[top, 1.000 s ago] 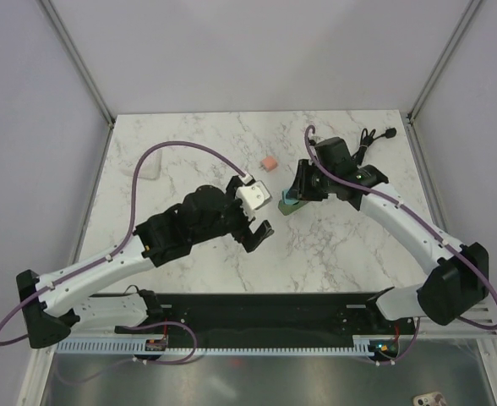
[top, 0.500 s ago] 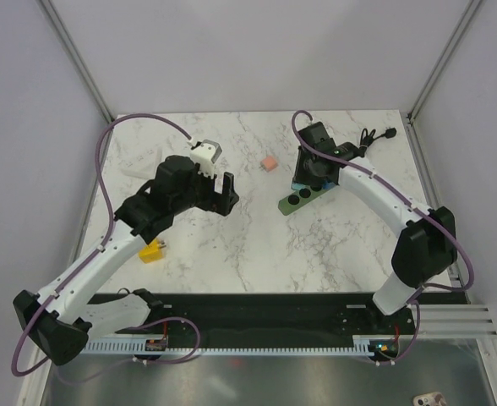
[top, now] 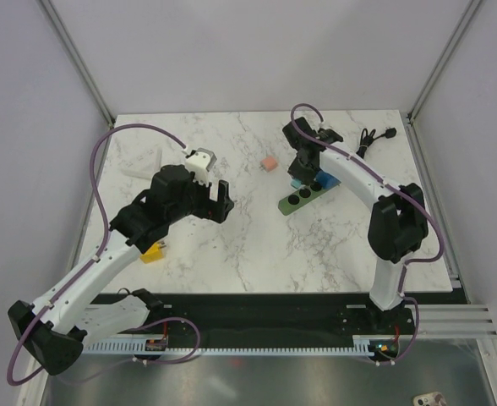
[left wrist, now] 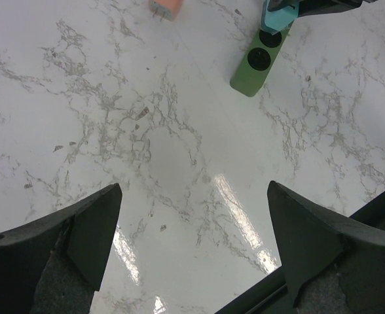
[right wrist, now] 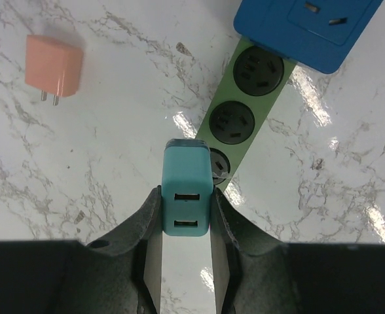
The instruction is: Insert the plug
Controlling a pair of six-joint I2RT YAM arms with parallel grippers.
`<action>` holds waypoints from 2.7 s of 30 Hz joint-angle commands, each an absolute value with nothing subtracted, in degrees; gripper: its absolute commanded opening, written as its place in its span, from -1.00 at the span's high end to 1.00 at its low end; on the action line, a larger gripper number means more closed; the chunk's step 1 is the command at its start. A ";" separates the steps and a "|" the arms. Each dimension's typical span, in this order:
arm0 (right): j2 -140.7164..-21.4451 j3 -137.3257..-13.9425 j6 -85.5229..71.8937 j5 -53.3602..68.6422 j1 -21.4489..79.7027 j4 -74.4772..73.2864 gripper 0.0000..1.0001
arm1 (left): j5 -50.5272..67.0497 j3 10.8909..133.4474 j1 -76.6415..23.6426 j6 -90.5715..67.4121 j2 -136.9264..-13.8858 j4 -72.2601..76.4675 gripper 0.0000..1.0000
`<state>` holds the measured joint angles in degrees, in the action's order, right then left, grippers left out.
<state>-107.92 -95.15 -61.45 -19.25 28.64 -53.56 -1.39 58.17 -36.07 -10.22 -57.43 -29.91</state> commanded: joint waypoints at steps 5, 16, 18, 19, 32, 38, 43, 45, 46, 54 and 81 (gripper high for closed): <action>-112.24 -101.78 -70.92 -21.79 28.65 -61.00 1.00 | -0.79 57.75 -36.04 -10.81 -55.72 -27.16 -0.99; -115.05 -105.73 -74.35 -26.72 28.57 -64.33 1.00 | -1.05 57.30 -36.12 -10.81 -55.28 -26.72 -0.98; -115.31 -105.73 -75.14 -27.16 28.48 -64.77 1.00 | -1.05 57.22 -36.12 -10.81 -55.37 -26.63 -0.97; -115.40 -105.56 -75.32 -27.33 28.30 -64.78 1.00 | -1.05 57.13 -36.04 -10.81 -55.37 -26.63 -0.97; -117.51 -104.41 -76.11 -25.58 27.07 -64.69 1.00 | -1.23 56.95 -36.04 -10.63 -55.28 -26.54 -0.97; -116.90 -103.62 -75.94 -24.26 26.54 -64.69 1.00 | -1.14 56.95 -36.12 -10.55 -55.28 -26.46 -0.97; -115.93 -102.04 -78.04 -24.70 26.63 -64.78 1.00 | -0.97 56.87 -36.04 -10.63 -55.28 -26.46 -0.97; -115.84 -101.69 -78.31 -24.43 26.63 -64.86 1.00 | -0.97 56.87 -36.12 -10.63 -55.28 -26.46 -0.97; -115.75 -101.43 -78.40 -24.26 26.63 -64.86 1.00 | -0.97 56.87 -36.12 -10.63 -55.28 -26.46 -0.97; -115.58 -100.72 -79.80 -23.64 26.63 -65.21 1.00 | -1.14 56.78 -36.04 -10.63 -55.11 -26.45 -0.97; -118.04 -102.30 -82.53 -20.74 26.46 -65.30 1.00 | -2.02 56.43 -36.12 -10.46 -53.96 -26.19 -0.97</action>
